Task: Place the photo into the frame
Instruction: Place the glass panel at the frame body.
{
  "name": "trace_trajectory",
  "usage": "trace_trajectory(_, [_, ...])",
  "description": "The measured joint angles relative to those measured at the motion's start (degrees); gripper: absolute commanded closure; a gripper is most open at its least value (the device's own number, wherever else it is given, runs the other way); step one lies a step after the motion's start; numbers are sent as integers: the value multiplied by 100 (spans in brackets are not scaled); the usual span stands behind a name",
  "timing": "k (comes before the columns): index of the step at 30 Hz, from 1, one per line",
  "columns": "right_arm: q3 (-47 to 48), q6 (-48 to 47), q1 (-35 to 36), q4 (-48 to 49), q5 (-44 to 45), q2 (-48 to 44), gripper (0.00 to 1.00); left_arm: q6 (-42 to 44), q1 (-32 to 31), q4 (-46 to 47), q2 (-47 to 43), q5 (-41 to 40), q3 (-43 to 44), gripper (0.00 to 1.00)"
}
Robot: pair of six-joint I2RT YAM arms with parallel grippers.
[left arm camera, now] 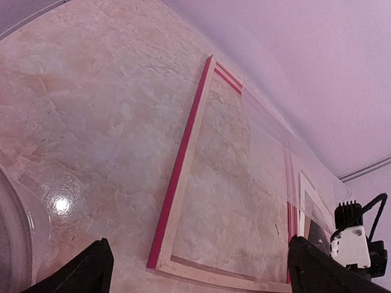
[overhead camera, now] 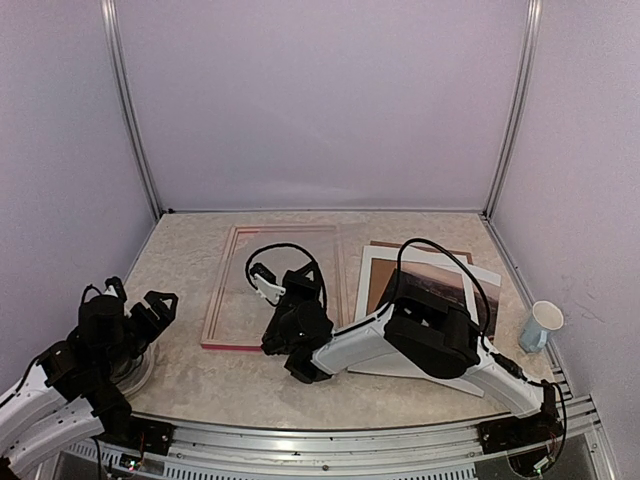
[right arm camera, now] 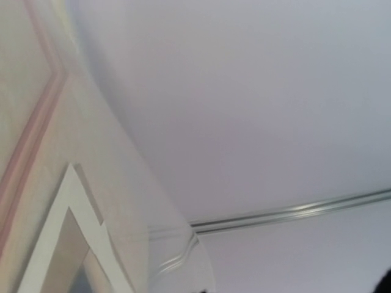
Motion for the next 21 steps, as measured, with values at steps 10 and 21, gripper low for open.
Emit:
trace_trajectory(10, [1423,-2,2,2,326,358,97,-37,2,35,46,13,0,1])
trace_trajectory(21, [1178,0,85,0,297,577,89,-50,4,42,70,61,0,1])
